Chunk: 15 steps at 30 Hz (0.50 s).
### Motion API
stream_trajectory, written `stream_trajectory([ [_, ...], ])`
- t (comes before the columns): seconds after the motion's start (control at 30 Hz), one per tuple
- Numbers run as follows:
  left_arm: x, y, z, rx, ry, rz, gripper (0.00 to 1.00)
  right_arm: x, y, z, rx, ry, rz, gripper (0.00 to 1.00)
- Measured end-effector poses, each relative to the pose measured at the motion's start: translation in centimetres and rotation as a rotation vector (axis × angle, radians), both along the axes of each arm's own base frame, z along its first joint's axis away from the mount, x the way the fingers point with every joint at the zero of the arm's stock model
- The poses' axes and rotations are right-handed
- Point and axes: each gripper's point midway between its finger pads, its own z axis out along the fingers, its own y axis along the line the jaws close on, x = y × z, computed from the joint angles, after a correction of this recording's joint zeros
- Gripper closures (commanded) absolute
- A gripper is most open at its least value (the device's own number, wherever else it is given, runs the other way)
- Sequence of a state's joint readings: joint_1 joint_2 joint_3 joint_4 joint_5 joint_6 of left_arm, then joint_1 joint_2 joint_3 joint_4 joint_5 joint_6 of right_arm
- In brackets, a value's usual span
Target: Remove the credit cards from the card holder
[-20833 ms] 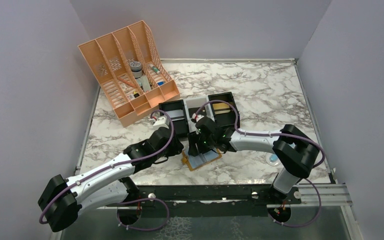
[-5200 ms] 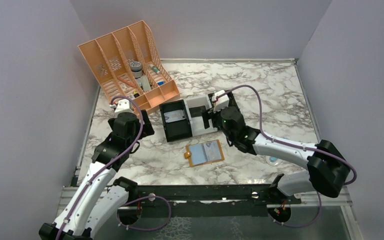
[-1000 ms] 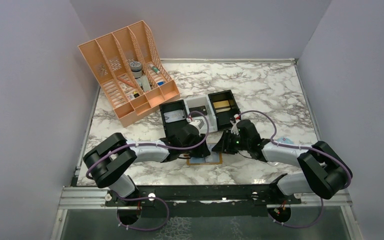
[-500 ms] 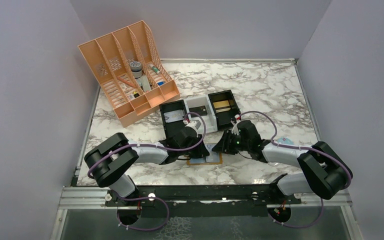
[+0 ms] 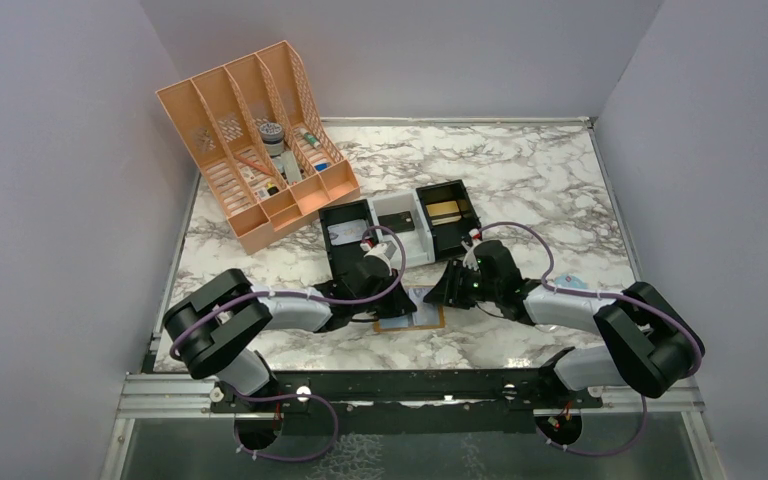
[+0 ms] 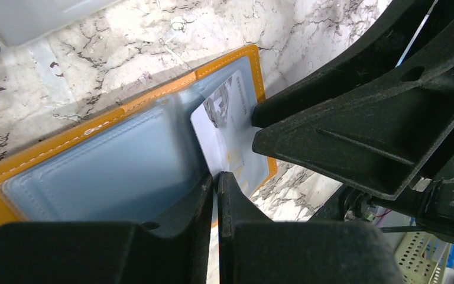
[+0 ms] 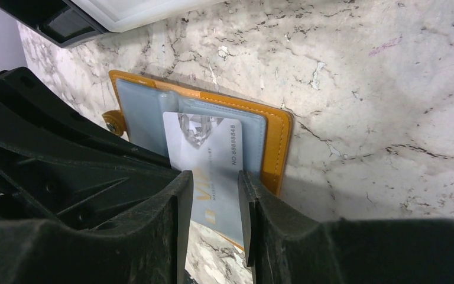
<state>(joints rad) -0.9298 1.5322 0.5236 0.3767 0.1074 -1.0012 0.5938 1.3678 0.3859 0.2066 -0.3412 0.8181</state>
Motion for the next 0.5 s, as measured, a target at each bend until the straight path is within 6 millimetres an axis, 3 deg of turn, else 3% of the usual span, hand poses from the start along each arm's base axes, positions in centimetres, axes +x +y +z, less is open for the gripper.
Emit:
stream_trajectory([
  [0.5,-0.18,0.42,0.69,-0.02,-0.017,0.007,0.93,0.05,0.04,0.02,0.001,-0.002,0.0,0.64],
])
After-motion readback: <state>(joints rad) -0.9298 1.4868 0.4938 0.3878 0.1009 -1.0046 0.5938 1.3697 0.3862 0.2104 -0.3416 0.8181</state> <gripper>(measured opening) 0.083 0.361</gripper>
